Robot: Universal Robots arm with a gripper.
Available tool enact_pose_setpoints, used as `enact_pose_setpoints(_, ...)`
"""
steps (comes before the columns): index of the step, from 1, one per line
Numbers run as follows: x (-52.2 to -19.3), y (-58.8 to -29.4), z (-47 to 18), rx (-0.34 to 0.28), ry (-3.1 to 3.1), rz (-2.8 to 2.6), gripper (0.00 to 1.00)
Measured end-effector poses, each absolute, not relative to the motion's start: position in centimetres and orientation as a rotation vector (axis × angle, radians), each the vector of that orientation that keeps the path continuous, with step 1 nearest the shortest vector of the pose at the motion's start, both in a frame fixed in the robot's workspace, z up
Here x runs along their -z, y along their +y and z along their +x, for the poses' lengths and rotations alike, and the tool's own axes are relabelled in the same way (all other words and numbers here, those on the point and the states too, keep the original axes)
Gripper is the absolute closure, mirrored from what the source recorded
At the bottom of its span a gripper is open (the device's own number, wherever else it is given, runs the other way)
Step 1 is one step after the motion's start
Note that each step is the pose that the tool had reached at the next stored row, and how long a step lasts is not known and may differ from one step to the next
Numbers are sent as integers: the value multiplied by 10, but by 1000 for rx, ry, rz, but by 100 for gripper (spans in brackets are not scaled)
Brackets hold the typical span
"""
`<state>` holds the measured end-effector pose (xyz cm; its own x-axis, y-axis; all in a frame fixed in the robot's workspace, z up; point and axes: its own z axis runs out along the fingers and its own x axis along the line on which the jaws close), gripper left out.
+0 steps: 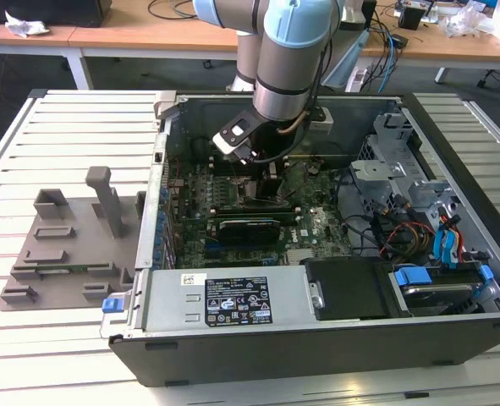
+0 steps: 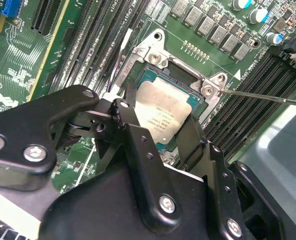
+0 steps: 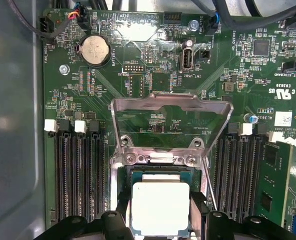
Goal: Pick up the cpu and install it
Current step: 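Place the cpu into insertion slot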
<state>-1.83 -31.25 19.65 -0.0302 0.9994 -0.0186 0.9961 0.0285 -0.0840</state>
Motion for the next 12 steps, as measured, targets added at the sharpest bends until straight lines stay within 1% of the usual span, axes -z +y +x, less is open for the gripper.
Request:
enact_pose_setpoints(7, -196, -312, -18, -113, -2220, -2156, 45)
enact_pose_setpoints(8, -196, -312, -18, -113, -2220, -2155, 37)
enact_pose_setpoints(12, -196, -314, -18, -113, -2220, -2156, 37)
